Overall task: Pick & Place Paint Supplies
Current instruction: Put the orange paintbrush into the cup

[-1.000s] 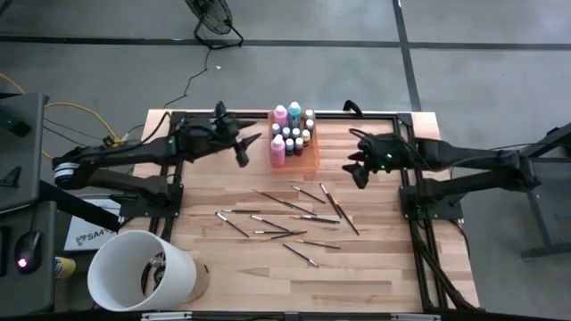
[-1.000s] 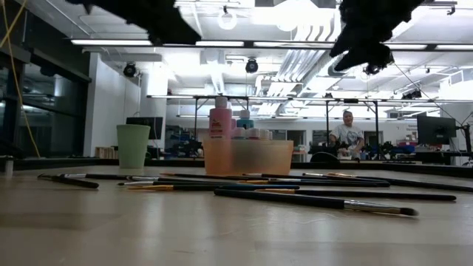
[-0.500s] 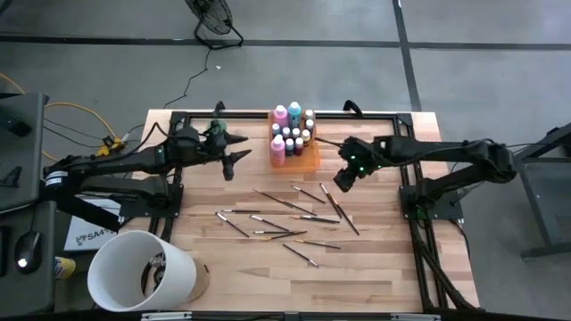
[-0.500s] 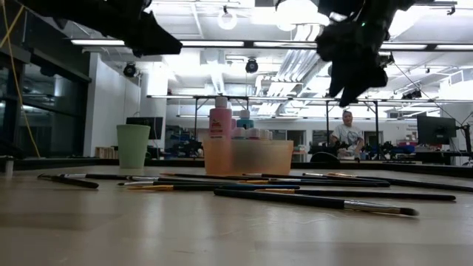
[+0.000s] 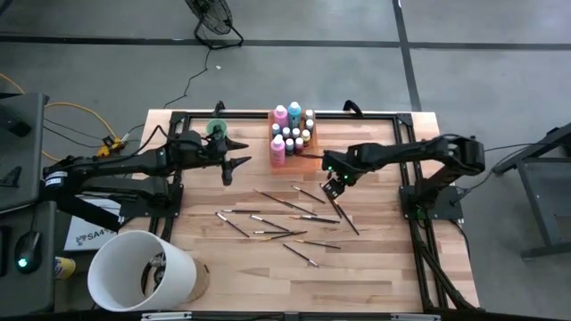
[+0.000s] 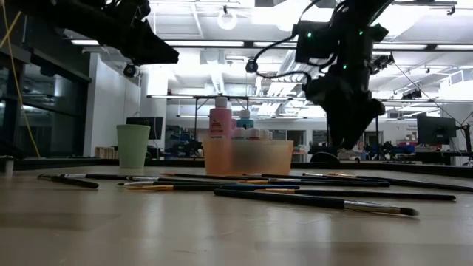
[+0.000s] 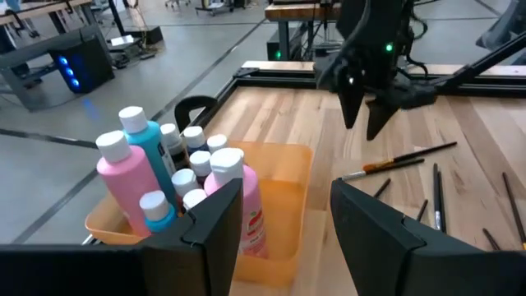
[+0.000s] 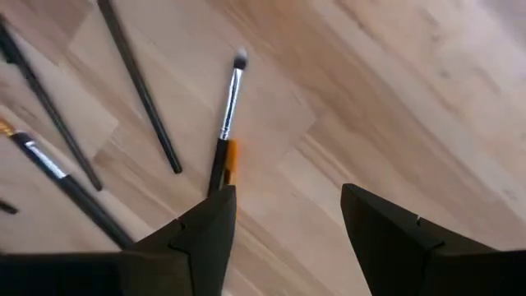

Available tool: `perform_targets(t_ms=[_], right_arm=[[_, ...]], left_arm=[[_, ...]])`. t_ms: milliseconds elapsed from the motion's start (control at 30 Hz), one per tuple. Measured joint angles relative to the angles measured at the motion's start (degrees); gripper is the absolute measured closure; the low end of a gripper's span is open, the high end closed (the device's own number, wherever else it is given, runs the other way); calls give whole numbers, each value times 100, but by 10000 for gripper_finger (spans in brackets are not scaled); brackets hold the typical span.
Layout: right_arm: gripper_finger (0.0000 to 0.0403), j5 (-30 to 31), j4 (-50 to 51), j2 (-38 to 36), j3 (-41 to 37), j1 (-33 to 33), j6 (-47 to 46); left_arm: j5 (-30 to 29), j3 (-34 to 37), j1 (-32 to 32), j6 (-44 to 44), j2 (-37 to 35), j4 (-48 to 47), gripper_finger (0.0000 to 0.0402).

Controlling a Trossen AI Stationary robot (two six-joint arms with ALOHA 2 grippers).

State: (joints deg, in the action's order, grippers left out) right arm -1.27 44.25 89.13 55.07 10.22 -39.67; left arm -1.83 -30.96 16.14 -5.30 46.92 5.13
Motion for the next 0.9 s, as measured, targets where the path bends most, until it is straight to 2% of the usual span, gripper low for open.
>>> perform_targets(t_ms=[333,500,667,900], right_arm=[[188,-51,-493,682,0,-243,-168],[188,35,-601,787,0,-313,-301],[188,398,-596,794,-1,-383,-429],[188,414,-541,889,-5,-475,-554]], left_arm=[[103,0,-2,0,2,78,222],[104,0,-2,0,2,76,222],[105,0,-2,0,2,72,222],[105,0,-2,-4,2,63,222]])
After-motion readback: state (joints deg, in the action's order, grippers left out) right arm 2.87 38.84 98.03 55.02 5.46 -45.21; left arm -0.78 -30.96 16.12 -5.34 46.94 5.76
